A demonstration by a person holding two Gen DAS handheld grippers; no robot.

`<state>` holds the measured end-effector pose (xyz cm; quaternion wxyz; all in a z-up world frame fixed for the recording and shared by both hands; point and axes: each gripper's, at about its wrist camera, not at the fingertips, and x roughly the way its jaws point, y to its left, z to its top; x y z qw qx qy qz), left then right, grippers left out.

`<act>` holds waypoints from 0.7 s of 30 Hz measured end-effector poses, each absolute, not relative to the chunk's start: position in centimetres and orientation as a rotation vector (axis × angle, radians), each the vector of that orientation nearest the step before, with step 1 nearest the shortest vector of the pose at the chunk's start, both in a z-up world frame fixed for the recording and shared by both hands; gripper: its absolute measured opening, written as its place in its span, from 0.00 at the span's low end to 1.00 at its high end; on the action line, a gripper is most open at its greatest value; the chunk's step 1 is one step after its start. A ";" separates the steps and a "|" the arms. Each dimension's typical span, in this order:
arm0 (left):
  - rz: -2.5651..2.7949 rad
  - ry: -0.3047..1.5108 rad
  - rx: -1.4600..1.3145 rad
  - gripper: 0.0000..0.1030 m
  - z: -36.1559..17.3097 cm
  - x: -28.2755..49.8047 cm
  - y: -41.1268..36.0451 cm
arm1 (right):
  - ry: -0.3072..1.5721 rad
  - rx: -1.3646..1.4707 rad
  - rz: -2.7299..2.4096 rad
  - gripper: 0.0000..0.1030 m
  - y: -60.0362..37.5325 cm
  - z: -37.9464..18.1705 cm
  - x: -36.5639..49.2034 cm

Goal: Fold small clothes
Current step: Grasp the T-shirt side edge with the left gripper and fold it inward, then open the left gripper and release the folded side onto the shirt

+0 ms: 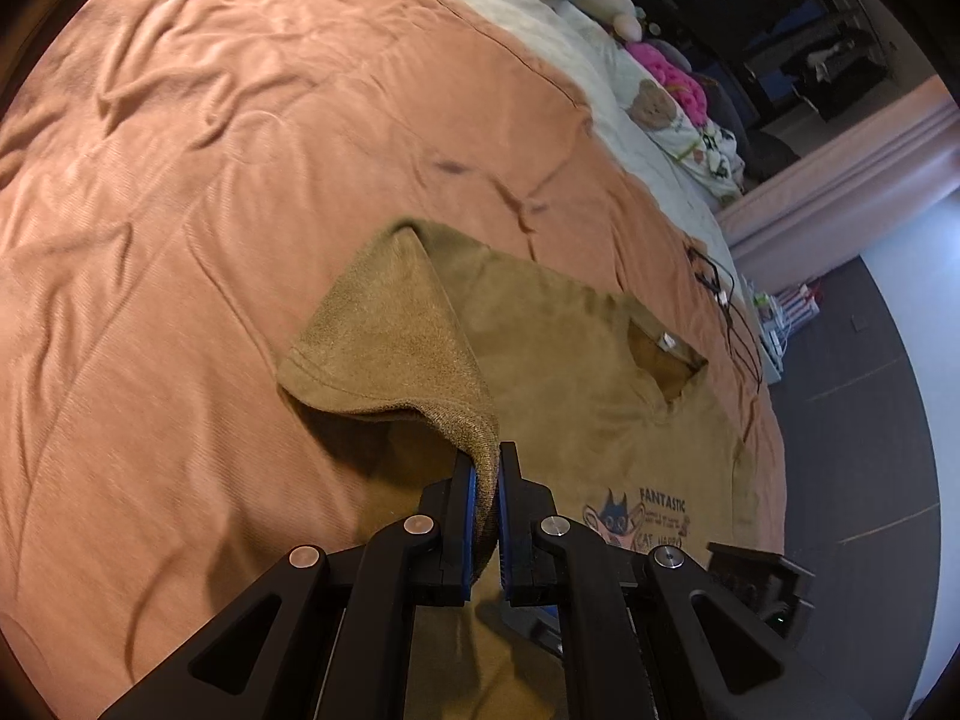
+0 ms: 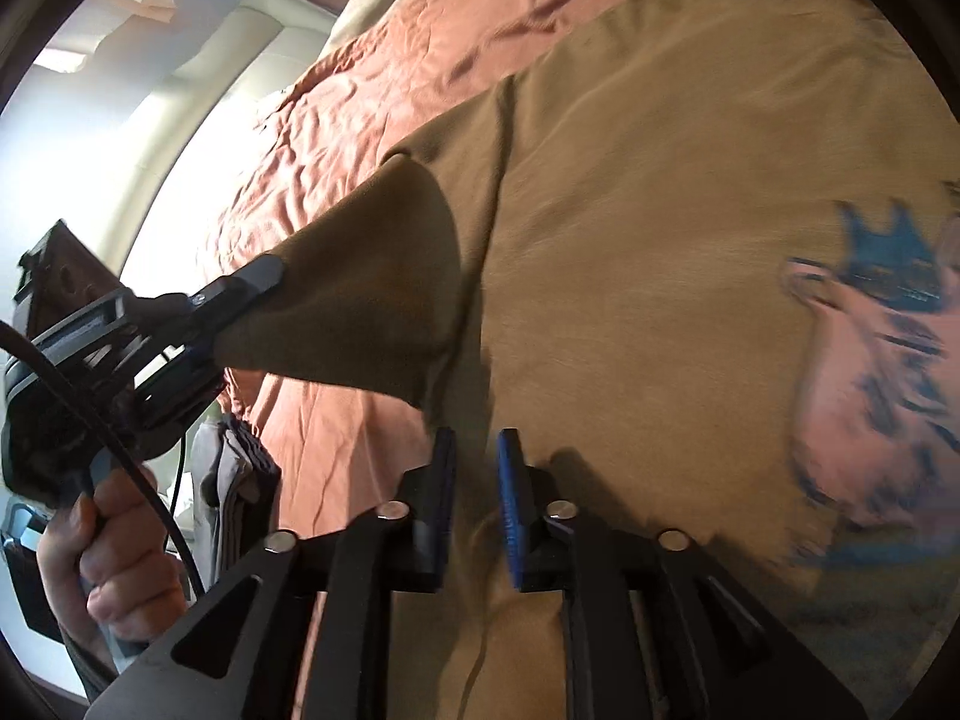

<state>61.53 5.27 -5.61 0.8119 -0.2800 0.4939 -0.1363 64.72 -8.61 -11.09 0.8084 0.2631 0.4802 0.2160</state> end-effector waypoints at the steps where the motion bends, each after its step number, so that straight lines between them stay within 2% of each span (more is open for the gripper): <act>1: -0.296 1.061 -0.593 0.06 -5.7 61.4 4.8 | 1.018 0.566 0.463 0.40 -9.1 -10.9 64.1; 3: -0.307 1.078 -0.580 0.06 -6.0 61.3 3.6 | 0.994 0.569 0.455 0.53 -9.8 -10.4 63.0; 6: -0.316 1.125 -0.538 0.08 -6.4 61.3 1.8 | 0.975 0.572 0.430 0.55 -10.9 -10.1 62.0; 7: -0.316 1.141 -0.523 0.16 -6.5 61.2 1.3 | 0.976 0.579 0.428 0.55 -11.1 -10.2 61.6; 8: -0.321 1.144 -0.518 0.31 -6.4 61.1 1.1 | 0.977 0.584 0.425 0.55 -11.1 -10.3 61.4; 9: -0.326 1.140 -0.514 0.39 -6.3 61.1 0.9 | 0.978 0.587 0.420 0.55 -11.3 -10.3 61.3; 10: -0.325 1.124 -0.507 0.51 -5.9 60.9 1.0 | 0.977 0.588 0.416 0.55 -11.4 -10.2 61.2; 11: -0.323 1.110 -0.500 0.58 -5.6 60.9 1.1 | 0.974 0.588 0.413 0.55 -11.5 -10.0 61.1; 13: -0.320 1.084 -0.496 0.63 -5.0 60.8 1.5 | 0.967 0.580 0.413 0.55 -12.0 -9.7 60.8; 21: -0.153 1.070 -0.464 0.63 -6.8 62.1 4.7 | 0.940 0.540 0.390 0.55 -12.5 -9.0 60.4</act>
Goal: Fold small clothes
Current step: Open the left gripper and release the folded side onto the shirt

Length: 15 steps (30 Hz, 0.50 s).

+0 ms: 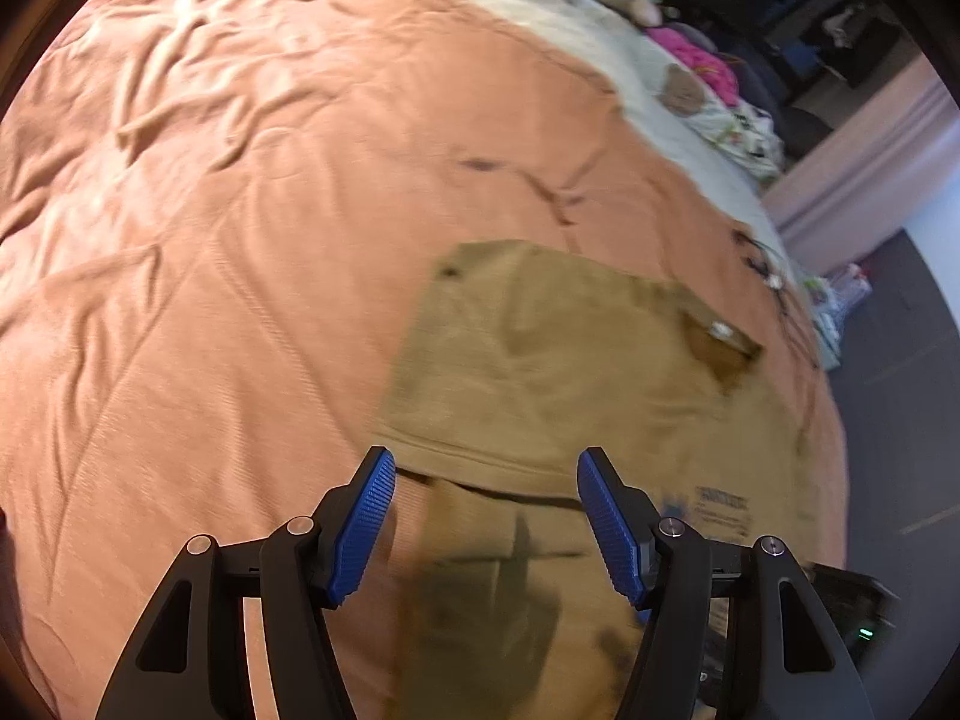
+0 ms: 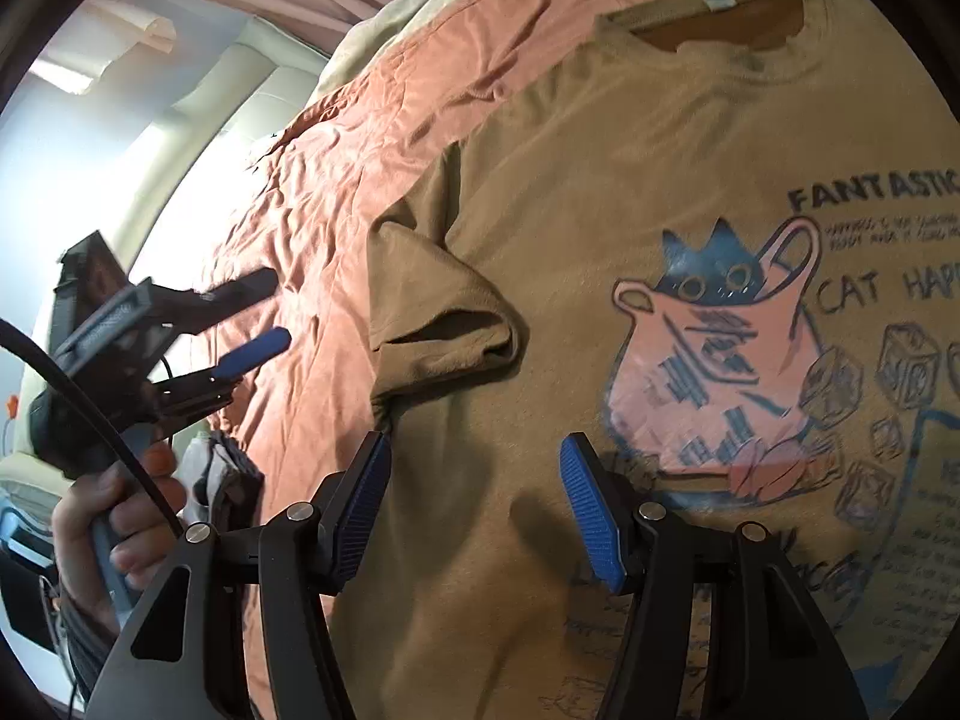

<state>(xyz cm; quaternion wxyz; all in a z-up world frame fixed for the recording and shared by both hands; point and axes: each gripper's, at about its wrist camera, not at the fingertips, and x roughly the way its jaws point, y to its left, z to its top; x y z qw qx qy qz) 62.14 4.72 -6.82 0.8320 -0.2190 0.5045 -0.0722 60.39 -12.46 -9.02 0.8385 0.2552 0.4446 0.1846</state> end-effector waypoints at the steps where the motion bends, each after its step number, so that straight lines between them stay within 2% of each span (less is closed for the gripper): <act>1: -0.144 1.074 -0.463 0.63 -7.3 62.3 4.9 | 0.940 0.531 0.383 0.55 -12.4 -9.0 60.4; 10: -0.102 1.133 -0.429 0.58 -12.4 65.3 5.2 | 0.933 0.492 0.366 0.55 -12.8 -8.7 60.2; 12: -0.104 1.143 -0.405 0.52 -13.2 65.7 5.0 | 0.933 0.487 0.361 0.55 -13.0 -8.7 60.1; 13: -0.100 1.145 -0.397 0.45 -13.6 65.9 4.9 | 0.933 0.486 0.359 0.55 -13.2 -8.8 60.2; 14: -0.098 1.139 -0.393 0.32 -13.6 66.0 4.9 | 0.933 0.484 0.355 0.55 -13.2 -8.8 60.2; 15: -0.100 1.139 -0.391 0.23 -13.6 66.1 4.9 | 0.933 0.483 0.351 0.55 -13.4 -8.8 60.2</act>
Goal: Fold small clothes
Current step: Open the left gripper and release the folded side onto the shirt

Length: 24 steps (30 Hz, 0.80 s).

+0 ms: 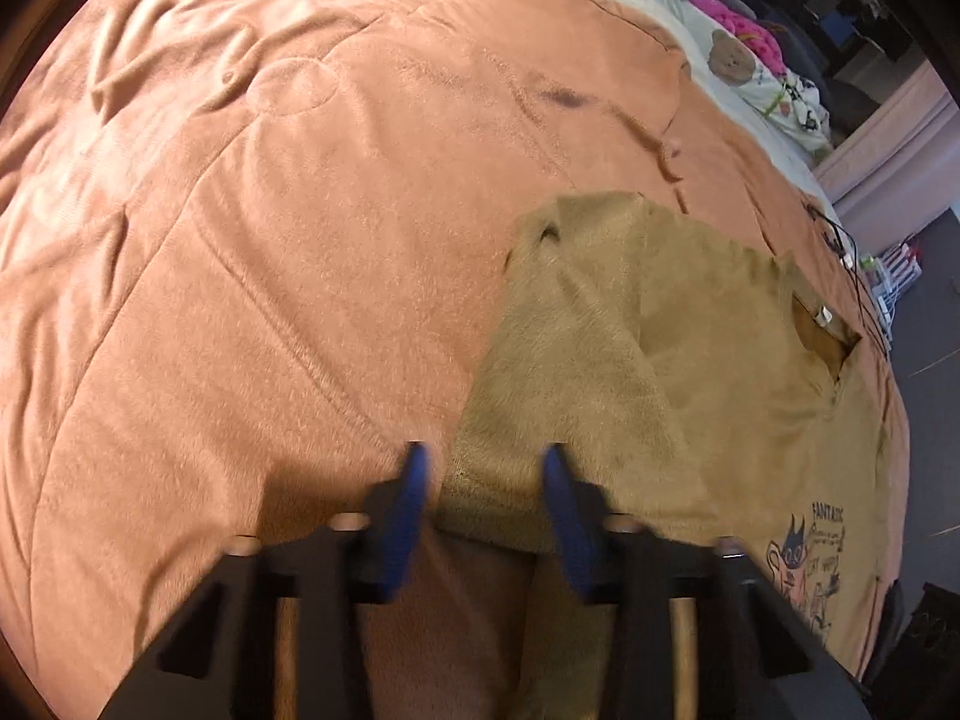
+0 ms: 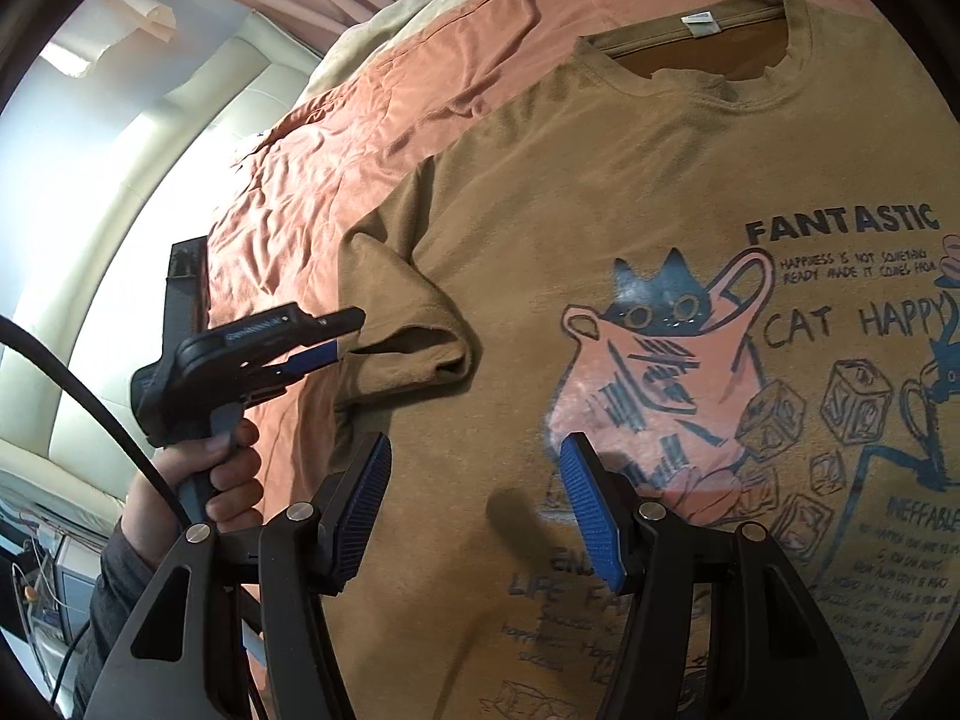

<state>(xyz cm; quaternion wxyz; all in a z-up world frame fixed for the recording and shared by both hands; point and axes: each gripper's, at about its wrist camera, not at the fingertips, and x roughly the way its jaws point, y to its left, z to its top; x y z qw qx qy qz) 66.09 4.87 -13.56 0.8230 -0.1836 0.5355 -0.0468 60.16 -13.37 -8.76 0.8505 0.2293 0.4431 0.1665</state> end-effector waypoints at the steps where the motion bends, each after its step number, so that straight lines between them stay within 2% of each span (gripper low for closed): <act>1: -0.107 1.149 -0.390 0.07 -13.5 66.2 4.8 | 0.934 0.483 0.347 0.55 -13.5 -8.8 60.1; 2: -0.118 1.150 -0.394 0.04 -13.2 66.2 4.7 | 0.936 0.486 0.345 0.55 -13.5 -8.8 60.1; 13: -0.284 1.042 -0.375 0.04 -6.6 66.0 -0.4 | 0.934 0.539 0.364 0.55 -15.1 -8.4 58.9; 21: -0.357 1.040 -0.343 0.04 -5.1 68.3 -5.6 | 0.915 0.567 0.341 0.55 -18.1 -7.7 58.0; 22: -0.370 1.040 -0.342 0.05 -4.9 68.4 -6.2 | 0.914 0.568 0.338 0.55 -18.4 -7.7 57.9; 24: -0.363 1.051 -0.327 0.16 -4.7 68.5 -7.0 | 0.914 0.572 0.338 0.55 -18.7 -7.7 57.8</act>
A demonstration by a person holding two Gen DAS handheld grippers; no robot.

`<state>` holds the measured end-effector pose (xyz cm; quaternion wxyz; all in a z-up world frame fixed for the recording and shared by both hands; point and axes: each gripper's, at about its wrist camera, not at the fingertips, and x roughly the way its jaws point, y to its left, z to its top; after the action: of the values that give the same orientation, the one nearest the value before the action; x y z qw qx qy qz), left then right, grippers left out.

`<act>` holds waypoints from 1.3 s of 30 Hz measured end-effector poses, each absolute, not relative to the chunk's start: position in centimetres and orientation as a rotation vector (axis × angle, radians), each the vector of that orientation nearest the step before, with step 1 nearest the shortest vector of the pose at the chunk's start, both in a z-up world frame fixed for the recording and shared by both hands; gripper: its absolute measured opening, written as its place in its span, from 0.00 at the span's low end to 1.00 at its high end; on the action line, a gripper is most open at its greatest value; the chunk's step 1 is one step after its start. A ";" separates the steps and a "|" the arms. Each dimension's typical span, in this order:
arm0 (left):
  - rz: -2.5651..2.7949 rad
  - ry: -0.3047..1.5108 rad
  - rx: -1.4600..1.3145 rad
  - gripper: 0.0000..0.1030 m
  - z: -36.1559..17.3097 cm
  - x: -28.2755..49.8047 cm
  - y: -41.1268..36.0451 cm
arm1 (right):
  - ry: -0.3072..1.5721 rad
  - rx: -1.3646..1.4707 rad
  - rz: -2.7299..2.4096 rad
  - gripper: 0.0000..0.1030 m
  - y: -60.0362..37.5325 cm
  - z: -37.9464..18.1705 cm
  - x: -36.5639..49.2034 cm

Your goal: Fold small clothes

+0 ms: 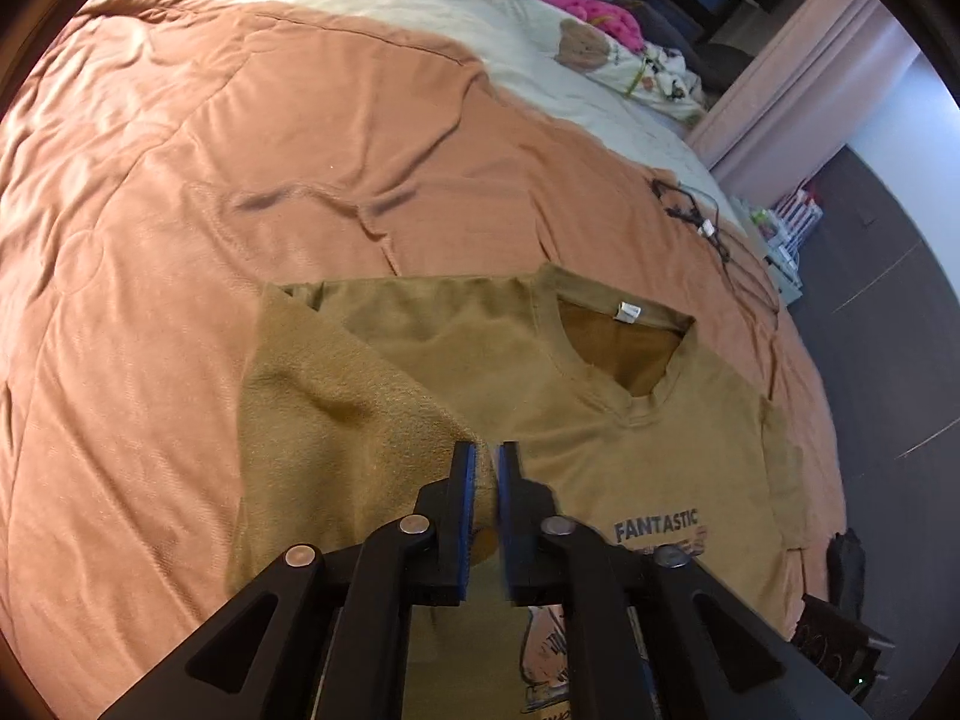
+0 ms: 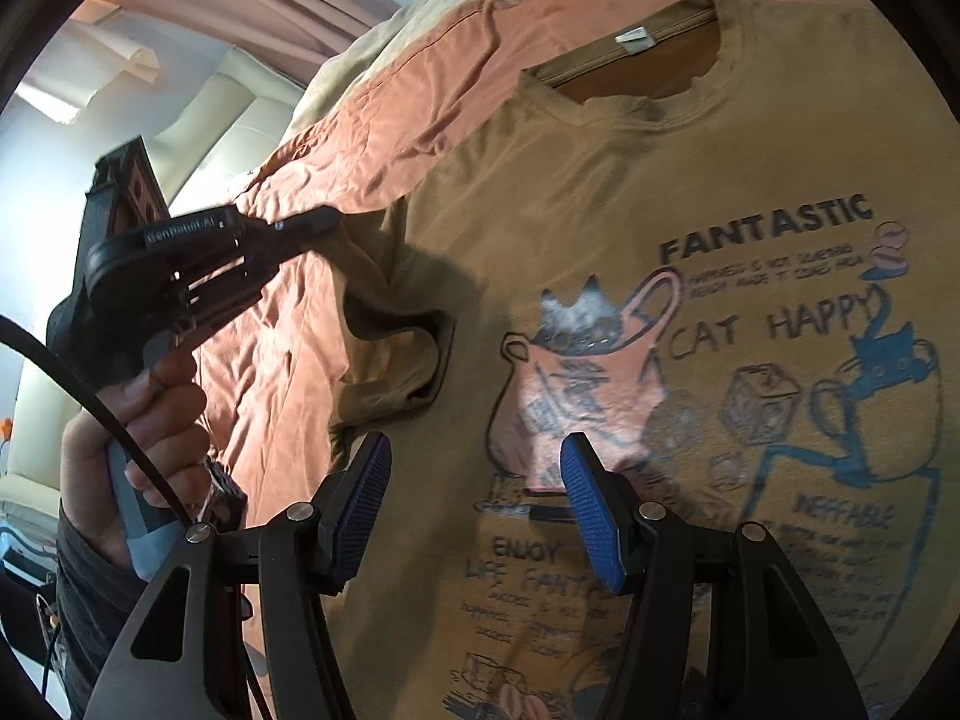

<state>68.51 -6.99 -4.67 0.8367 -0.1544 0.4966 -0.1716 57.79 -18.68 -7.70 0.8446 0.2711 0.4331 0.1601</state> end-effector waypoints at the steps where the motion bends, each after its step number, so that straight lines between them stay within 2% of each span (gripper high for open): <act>1: -0.364 1.051 -0.332 0.30 -4.7 68.6 -7.1 | 0.915 0.571 0.337 0.55 -18.8 -7.7 57.7; 2: -0.360 1.045 -0.342 0.42 -4.6 68.4 -6.9 | 0.918 0.570 0.336 0.55 -18.9 -7.7 57.7; 4: -0.335 1.032 -0.350 0.50 -4.5 68.0 -6.2 | 0.923 0.565 0.338 0.55 -18.7 -7.8 57.7; 5: -0.326 1.030 -0.352 0.51 -4.5 67.8 -6.0 | 0.925 0.564 0.341 0.55 -18.7 -7.7 57.7; 8: -0.297 1.041 -0.364 0.51 -5.0 67.2 -4.3 | 0.933 0.567 0.348 0.56 -18.3 -7.8 58.0; 11: -0.264 1.036 -0.374 0.51 -5.2 66.3 -2.6 | 0.934 0.563 0.347 0.61 -17.6 -7.8 58.5; 21: -0.203 1.066 -0.388 0.51 -7.3 62.5 1.5 | 0.954 0.564 0.380 0.61 -14.9 -8.3 61.2; 33: -0.202 1.131 -0.411 0.50 -10.4 60.4 3.1 | 1.015 0.629 0.399 0.61 -12.1 -11.5 65.9; 35: -0.202 1.142 -0.423 0.45 -11.1 60.2 3.0 | 1.019 0.649 0.388 0.57 -11.8 -11.8 66.6; 36: -0.206 1.147 -0.429 0.43 -11.4 60.1 3.0 | 1.022 0.655 0.384 0.51 -11.5 -11.9 66.8; 37: -0.205 1.152 -0.432 0.40 -11.7 60.1 2.9 | 1.032 0.664 0.388 0.38 -11.3 -12.0 67.1; 38: -0.203 1.156 -0.435 0.36 -12.0 60.1 2.9 | 1.044 0.669 0.394 0.33 -11.0 -12.3 67.3; 39: -0.198 1.162 -0.437 0.34 -12.3 60.1 2.9 | 1.057 0.671 0.396 0.23 -10.7 -12.4 67.4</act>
<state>60.05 2.86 -12.28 0.8088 -0.2045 0.5435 -0.0926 67.44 -10.72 -12.44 0.7921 0.3119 0.4912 0.1843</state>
